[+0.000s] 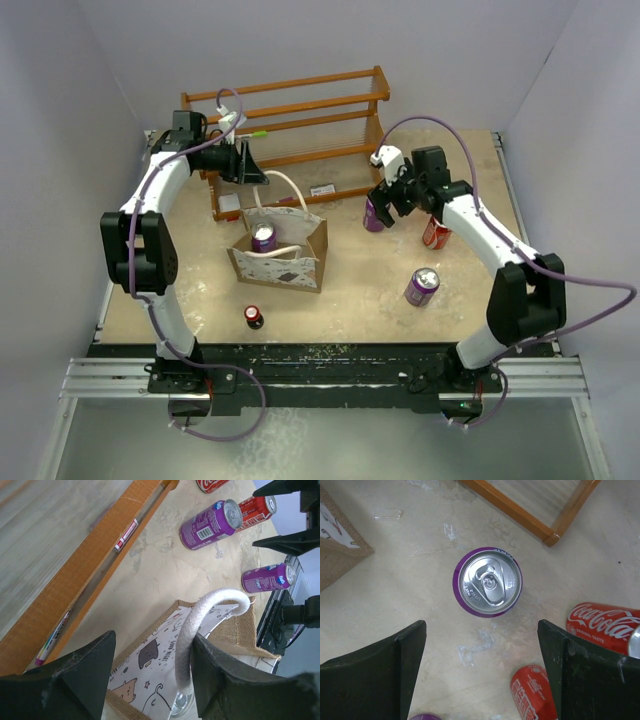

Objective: Place the beverage into the canvas bag

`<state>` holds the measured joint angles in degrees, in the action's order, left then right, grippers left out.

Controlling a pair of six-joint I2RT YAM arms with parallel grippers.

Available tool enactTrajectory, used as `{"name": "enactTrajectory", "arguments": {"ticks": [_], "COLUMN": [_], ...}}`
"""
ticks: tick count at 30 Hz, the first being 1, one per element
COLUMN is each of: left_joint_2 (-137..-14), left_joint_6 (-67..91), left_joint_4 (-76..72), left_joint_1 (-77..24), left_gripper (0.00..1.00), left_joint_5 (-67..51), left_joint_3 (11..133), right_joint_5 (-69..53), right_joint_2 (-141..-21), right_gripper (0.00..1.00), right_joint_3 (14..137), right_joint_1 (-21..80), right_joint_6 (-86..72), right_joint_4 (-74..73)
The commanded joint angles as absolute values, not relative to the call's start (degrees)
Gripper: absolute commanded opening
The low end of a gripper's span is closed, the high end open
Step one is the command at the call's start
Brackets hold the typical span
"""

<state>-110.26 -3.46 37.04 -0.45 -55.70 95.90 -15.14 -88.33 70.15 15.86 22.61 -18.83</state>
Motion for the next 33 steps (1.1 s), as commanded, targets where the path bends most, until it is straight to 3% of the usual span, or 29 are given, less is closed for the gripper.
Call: {"name": "enactTrajectory", "arguments": {"ticks": [1,13,23,28,33], "left_joint_2": [-109.9,-107.1,-106.3,-106.2,-106.1], "left_joint_6": [-2.3,-3.5,-3.7,-3.4,-3.2], "left_joint_4": [36.8,35.0,33.7,33.3,33.2], "left_joint_1": [-0.5,-1.8,-2.5,-2.5,-2.5], "left_gripper": [0.63,0.64,0.63,0.63,0.64], "left_joint_5": [-56.4,-54.6,-52.2,-52.0,-52.0], "left_joint_3": [95.6,91.6,90.1,90.0,90.1], "right_joint_5": [-16.9,-21.1,-21.9,-21.5,-21.3], "right_joint_2": [-91.6,-101.6,-104.0,-103.9,-104.3], "right_gripper": [0.94,0.89,0.65,0.76,0.74], "right_joint_3": [73.5,79.9,82.5,81.5,81.0], "right_joint_1": [15.3,15.0,15.0,15.0,15.0], "right_joint_6": [20.1,20.6,20.7,21.3,21.4], "right_joint_4": [-16.3,-18.6,-20.5,-20.5,-20.1]}}
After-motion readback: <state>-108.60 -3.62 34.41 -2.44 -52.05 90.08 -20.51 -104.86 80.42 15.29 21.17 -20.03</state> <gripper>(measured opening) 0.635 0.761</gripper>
